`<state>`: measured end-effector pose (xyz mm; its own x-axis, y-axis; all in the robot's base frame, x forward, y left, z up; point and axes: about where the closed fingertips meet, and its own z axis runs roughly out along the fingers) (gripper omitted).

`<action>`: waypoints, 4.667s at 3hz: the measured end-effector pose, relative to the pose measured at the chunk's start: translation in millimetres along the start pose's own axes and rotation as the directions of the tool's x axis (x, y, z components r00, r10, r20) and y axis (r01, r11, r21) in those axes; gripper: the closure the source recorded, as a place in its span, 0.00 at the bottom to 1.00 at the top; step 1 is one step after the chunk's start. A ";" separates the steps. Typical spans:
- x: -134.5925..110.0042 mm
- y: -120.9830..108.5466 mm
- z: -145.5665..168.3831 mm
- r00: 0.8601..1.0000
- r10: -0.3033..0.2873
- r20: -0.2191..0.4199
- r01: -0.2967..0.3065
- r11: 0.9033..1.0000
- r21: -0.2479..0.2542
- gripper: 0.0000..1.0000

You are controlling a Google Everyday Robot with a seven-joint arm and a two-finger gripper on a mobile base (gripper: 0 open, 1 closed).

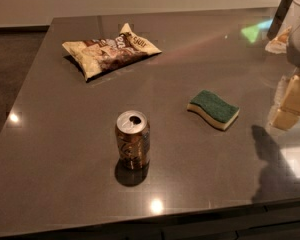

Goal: Move orange can near brown chip bag

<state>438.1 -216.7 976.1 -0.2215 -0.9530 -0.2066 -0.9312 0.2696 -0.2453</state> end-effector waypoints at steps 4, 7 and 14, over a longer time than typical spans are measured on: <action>-61.9 19.3 15.3 0.977 -0.094 0.193 0.105 0.993 -0.050 0.00; -163.2 71.4 47.5 0.853 -0.179 0.491 0.263 0.959 -0.107 0.00; -217.0 115.8 89.4 0.776 -0.267 0.571 0.425 0.891 -0.161 0.64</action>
Offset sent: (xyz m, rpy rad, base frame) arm 0.0021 0.0189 -0.0042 0.0415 0.0036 0.0534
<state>404.3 33.7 907.9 0.2422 -0.7326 -0.6361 -0.9702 -0.1870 -0.1541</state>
